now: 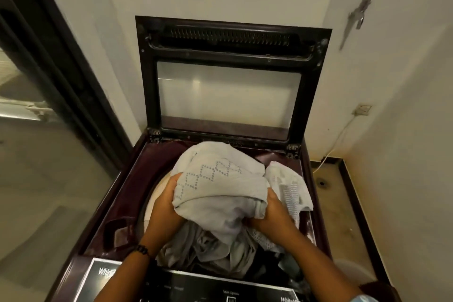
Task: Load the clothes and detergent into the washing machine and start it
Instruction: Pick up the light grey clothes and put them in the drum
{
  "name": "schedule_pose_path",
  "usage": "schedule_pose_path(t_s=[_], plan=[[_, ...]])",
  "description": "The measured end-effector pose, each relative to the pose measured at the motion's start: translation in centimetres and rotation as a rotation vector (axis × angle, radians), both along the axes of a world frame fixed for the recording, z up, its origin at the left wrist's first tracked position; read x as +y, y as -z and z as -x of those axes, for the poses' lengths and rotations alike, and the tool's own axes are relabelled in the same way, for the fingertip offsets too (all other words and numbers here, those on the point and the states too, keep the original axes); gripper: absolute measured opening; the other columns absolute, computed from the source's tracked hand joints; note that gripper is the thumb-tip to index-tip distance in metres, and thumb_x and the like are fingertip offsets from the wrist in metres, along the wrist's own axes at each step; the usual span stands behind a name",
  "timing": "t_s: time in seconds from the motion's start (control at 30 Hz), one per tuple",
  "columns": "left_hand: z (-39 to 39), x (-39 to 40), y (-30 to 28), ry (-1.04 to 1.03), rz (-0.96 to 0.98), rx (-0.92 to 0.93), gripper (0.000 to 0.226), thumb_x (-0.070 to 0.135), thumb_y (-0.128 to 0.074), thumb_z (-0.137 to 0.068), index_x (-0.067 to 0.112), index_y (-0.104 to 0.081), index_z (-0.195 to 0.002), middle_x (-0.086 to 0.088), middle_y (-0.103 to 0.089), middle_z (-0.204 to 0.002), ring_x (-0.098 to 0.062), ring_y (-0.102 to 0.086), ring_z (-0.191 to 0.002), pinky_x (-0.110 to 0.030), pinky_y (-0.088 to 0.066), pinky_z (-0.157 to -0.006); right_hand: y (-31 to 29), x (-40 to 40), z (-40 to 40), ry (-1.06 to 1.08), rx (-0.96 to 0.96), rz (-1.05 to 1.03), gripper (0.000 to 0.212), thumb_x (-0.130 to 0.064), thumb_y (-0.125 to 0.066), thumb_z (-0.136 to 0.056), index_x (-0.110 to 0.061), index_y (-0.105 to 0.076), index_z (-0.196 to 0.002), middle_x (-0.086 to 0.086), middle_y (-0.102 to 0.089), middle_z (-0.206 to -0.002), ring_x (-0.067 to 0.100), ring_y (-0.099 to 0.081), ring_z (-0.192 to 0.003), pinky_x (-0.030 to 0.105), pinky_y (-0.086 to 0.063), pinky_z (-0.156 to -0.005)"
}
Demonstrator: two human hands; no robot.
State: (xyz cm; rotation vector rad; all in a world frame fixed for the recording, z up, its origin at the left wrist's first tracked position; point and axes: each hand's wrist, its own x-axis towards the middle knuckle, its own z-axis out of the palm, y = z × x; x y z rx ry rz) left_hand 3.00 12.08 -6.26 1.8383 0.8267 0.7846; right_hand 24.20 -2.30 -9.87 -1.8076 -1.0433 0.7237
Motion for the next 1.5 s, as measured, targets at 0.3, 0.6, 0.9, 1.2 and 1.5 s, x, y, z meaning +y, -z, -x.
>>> schedule_pose_path(t_s=[0.3,0.6,0.9,1.2,1.5], plan=[[-1.2,4.1,4.4,0.322,0.049,0.539,0.073,0.068,-0.061,-0.055,0.052,-0.036,-0.121,0.027,-0.061,-0.11,-0.003,-0.06,-0.101,-0.021,-0.044,-0.079,4.0,1.8,1.0,-0.432,-0.309,0.632,0.067,-0.047,-0.066,-0.078,-0.016,-0.05,-0.135,0.009,-0.051,-0.136,0.026,-0.049,-0.125,0.026,-0.037,-0.105],[-5.8,6.1,8.9,0.701,0.122,1.256,0.106,0.044,-0.078,-0.077,0.018,-0.011,-0.154,-0.009,-0.036,-0.154,-0.027,-0.04,-0.137,-0.036,-0.036,-0.111,4.5,3.2,1.6,-0.609,-0.459,0.887,0.05,-0.038,-0.062,-0.088,-0.002,-0.057,-0.122,0.019,-0.058,-0.125,0.035,-0.055,-0.116,0.036,-0.044,-0.095],[-4.1,4.5,11.2,0.706,0.162,1.333,0.083,0.043,-0.064,-0.09,0.017,-0.017,-0.153,-0.007,-0.026,-0.159,-0.024,-0.031,-0.143,-0.032,-0.03,-0.114,4.4,2.9,3.5,-0.687,-0.463,0.823,0.046,-0.037,-0.058,-0.092,-0.007,-0.051,-0.125,0.02,-0.054,-0.126,0.035,-0.05,-0.117,0.037,-0.041,-0.088],[-5.2,2.5,9.7,0.528,-0.198,1.247,0.1,0.055,-0.063,-0.085,0.022,-0.001,-0.156,-0.007,0.002,-0.164,-0.026,0.0,-0.151,-0.057,-0.015,-0.118,3.6,2.2,3.4,-0.542,-0.634,0.762,0.076,-0.046,-0.061,-0.087,-0.021,-0.027,-0.15,0.011,-0.003,-0.162,0.033,0.012,-0.148,0.065,0.003,-0.115],[-7.0,-2.4,7.0,0.47,-0.372,1.154,0.097,0.057,-0.056,-0.089,0.021,0.004,-0.155,-0.009,0.011,-0.163,-0.027,0.009,-0.151,-0.054,-0.009,-0.118,1.2,-0.7,3.0,-0.335,-0.81,0.694,0.078,-0.051,-0.057,-0.089,-0.023,-0.02,-0.152,0.013,0.003,-0.162,0.034,0.018,-0.147,0.066,0.01,-0.11]])
